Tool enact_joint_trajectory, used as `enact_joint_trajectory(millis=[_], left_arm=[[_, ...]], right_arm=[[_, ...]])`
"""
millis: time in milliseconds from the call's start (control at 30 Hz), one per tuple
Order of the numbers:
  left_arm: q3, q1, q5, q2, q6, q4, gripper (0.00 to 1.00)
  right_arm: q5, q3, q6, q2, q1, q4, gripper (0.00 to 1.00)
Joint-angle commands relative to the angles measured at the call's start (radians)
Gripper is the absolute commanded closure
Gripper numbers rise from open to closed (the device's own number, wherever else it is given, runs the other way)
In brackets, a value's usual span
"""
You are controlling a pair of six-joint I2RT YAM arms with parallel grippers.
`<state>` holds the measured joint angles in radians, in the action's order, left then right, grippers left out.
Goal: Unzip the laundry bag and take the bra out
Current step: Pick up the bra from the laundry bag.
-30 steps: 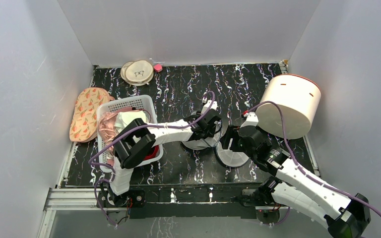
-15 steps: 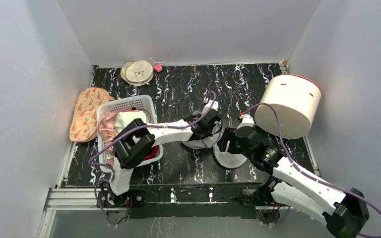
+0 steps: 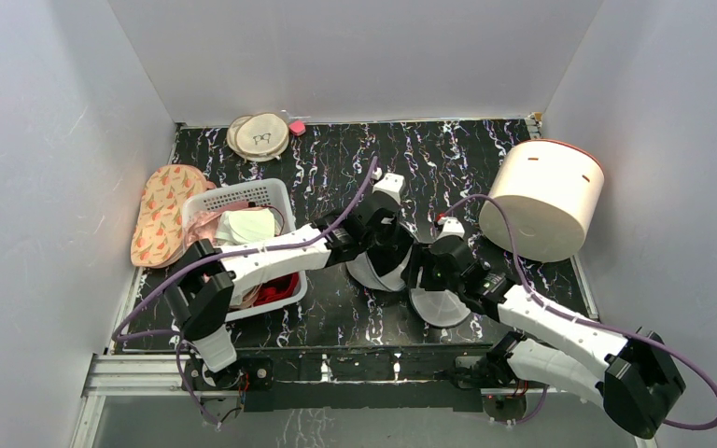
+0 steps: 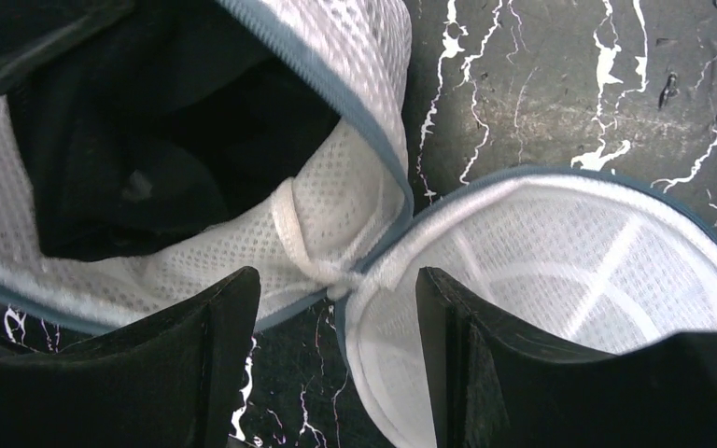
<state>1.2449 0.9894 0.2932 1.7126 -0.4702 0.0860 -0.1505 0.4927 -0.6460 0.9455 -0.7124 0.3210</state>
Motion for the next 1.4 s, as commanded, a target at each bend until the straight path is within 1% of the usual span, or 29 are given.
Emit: enact_joint_trajectory(millis=[0, 133, 300, 533, 700, 867, 1033, 1167, 1267, 1367], left_arm=[[-0.005, -0.001, -0.071, -0.094, 0.018, -0.002, 1.00], [0.006, -0.002, -0.119, -0.143, 0.037, 0.024, 1.00], [-0.012, -0.003, -0.216, -0.207, 0.072, -0.009, 1.00], [-0.034, -0.004, -0.331, -0.289, 0.112, -0.015, 1.00], [-0.085, -0.017, -0.464, -0.335, 0.141, -0.034, 1.00], [-0.149, -0.027, -0.573, -0.367, 0.169, -0.059, 1.00], [-0.145, -0.031, -0.651, -0.350, 0.219, -0.027, 1.00], [-0.148, -0.031, -0.729, -0.350, 0.294, -0.027, 1.00], [-0.174, -0.032, -0.742, -0.368, 0.346, -0.063, 1.00], [-0.196, -0.031, -0.750, -0.401, 0.354, -0.132, 1.00]], right_arm=[[-0.009, -0.011, 0.003, 0.023, 0.002, -0.100, 0.39], [-0.041, -0.017, -0.004, 0.054, 0.003, -0.099, 0.39], [-0.053, -0.028, -0.010, 0.073, 0.003, -0.117, 0.40], [-0.115, -0.007, 0.011, 0.046, 0.004, -0.094, 0.40], [-0.173, 0.030, 0.025, 0.016, 0.008, -0.060, 0.40], [-0.185, 0.066, 0.036, -0.001, 0.017, -0.030, 0.40], [-0.166, 0.085, 0.052, -0.027, 0.016, -0.019, 0.40], [-0.141, 0.106, 0.072, -0.036, 0.016, -0.001, 0.37], [-0.078, 0.094, 0.098, -0.039, 0.017, -0.047, 0.28], [-0.065, 0.099, 0.097, -0.031, 0.016, -0.043, 0.27]])
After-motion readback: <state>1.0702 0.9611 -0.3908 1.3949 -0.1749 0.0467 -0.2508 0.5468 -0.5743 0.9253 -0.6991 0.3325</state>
